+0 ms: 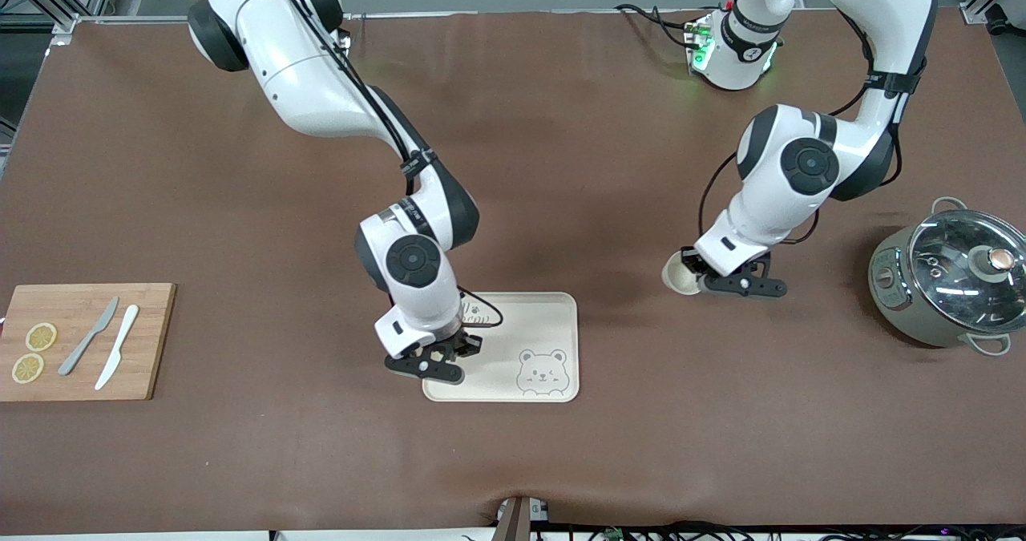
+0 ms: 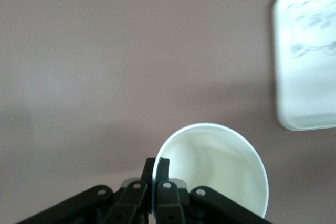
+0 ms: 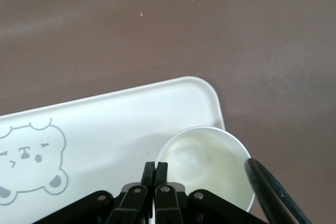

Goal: Place white IKEA cup upright on tray with both arms
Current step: 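Lift both cups and carry them over the bear tray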

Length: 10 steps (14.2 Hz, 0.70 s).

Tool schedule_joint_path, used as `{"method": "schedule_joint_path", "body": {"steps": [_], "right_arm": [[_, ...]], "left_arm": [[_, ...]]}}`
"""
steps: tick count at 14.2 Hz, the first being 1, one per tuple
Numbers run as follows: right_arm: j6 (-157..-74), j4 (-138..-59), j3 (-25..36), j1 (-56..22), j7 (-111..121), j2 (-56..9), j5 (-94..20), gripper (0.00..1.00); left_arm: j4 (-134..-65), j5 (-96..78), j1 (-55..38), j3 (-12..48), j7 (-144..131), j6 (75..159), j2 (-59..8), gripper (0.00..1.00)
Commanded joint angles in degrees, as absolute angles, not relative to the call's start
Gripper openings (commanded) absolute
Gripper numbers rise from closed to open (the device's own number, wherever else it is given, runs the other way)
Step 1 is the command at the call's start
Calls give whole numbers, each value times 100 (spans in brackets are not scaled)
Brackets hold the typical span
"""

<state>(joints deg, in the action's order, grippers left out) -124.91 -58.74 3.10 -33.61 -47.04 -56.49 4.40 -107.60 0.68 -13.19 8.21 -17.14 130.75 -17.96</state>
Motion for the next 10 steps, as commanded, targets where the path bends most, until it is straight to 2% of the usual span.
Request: {"method": "schedule_joint_path", "body": {"steps": [1, 4, 5, 7, 8, 9, 10], "right_arm": [[-12384, -5616, 360, -3498, -5202, -5783, 694, 0], [-12384, -5616, 352, -3542, -5405, -5792, 756, 0], [-12392, -5616, 352, -3542, -5423, -5792, 773, 6], [-12393, -5616, 352, -3533, -5502, -5783, 773, 28], [-12384, -5616, 352, -3533, -5493, -5766, 773, 49], [-12349, -5616, 360, -3516, -5493, -5748, 773, 63], [-12288, -5616, 386, -3490, -5484, -5705, 765, 71]], "left_arm": [[-9031, 176, -1774, 800, -2520, 12333, -2881, 0], [-8221, 70, -1968, 826, -3004, 12287, -3391, 0], [-7974, 88, -2186, 791, -3093, 12287, -3593, 0], [-7535, 88, -2390, 677, -3303, 12313, -4014, 0], [-7332, 88, -2486, 668, -3392, 12400, -4191, 0], [-7234, 97, -2574, 642, -3471, 12567, -4314, 0], [-7225, 88, -2653, 572, -3585, 12873, -4385, 0]]}}
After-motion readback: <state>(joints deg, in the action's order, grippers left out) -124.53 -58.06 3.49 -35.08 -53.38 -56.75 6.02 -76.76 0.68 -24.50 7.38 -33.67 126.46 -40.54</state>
